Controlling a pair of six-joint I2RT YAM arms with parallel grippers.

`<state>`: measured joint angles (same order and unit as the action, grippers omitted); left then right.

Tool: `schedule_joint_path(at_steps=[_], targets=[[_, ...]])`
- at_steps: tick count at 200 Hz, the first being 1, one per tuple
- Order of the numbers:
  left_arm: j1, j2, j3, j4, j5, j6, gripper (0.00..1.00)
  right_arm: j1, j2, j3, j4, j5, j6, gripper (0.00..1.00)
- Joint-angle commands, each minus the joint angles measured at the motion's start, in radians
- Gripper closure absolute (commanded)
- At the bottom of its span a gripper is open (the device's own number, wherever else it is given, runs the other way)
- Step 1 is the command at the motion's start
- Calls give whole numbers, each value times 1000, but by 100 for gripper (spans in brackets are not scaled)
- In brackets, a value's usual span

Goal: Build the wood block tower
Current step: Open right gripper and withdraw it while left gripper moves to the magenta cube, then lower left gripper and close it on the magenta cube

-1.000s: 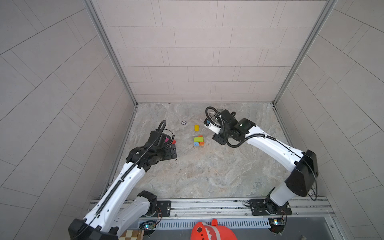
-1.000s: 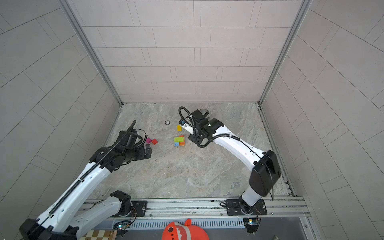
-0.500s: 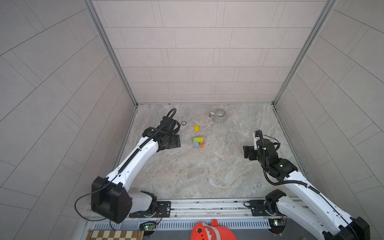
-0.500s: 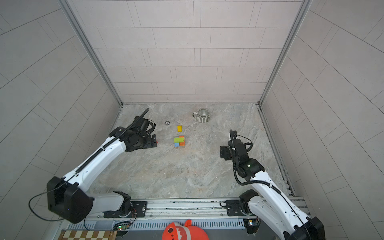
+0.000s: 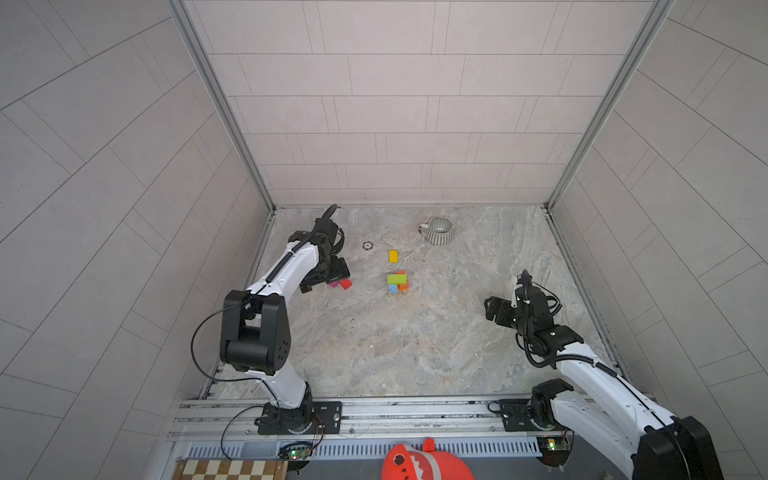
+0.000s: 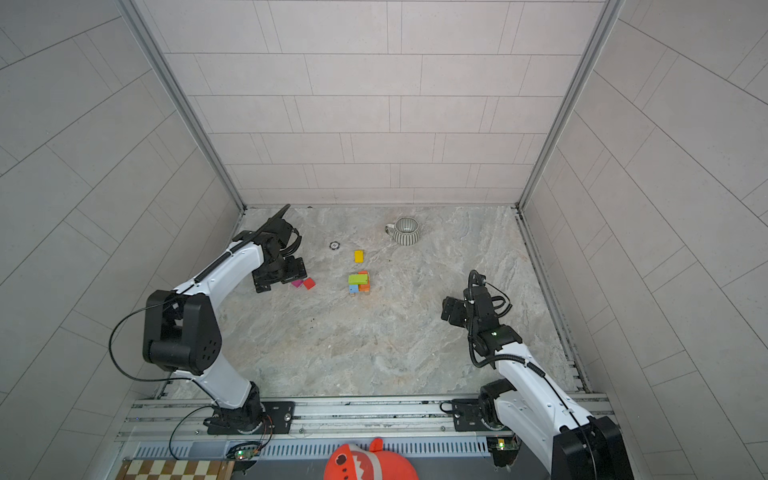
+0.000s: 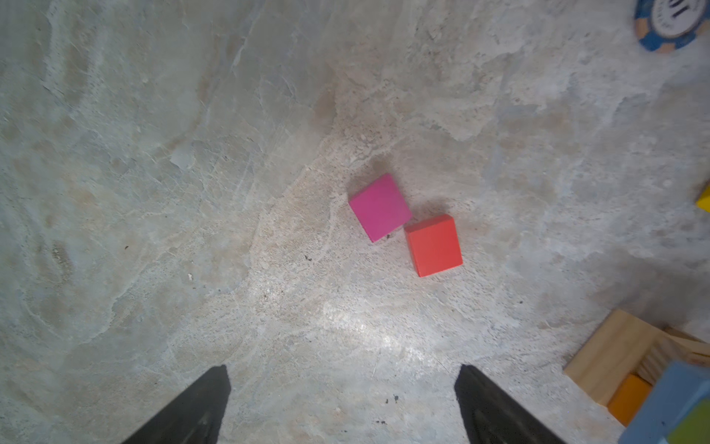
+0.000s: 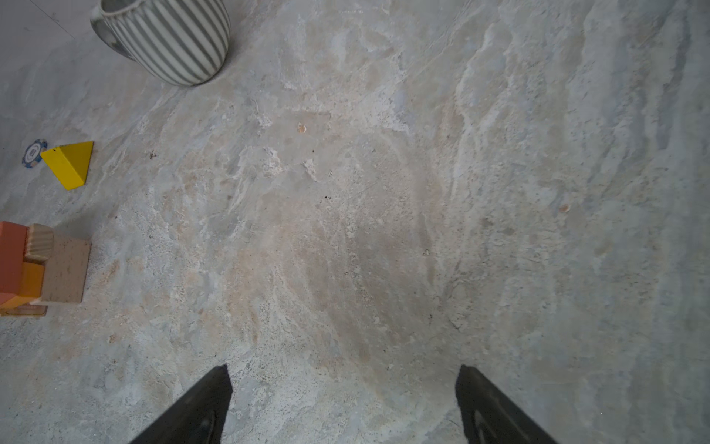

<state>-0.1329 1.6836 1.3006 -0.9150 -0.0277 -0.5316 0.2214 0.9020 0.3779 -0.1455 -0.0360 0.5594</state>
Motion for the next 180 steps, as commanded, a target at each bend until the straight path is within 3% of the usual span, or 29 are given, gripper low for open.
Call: schedule_joint_path(at_steps=[1, 106, 144, 180], targets=[[14, 15, -15, 20, -21, 3, 4, -7, 24, -10, 78, -49, 34, 7], [35, 160, 35, 122, -18, -71, 8, -12, 60, -28, 118, -108, 48, 8], [51, 238, 81, 138, -8, -79, 21, -17, 61, -27, 120, -114, 47, 8], [68, 282, 110, 144, 6, -90, 21, -19, 66, -33, 130, -123, 49, 8]])
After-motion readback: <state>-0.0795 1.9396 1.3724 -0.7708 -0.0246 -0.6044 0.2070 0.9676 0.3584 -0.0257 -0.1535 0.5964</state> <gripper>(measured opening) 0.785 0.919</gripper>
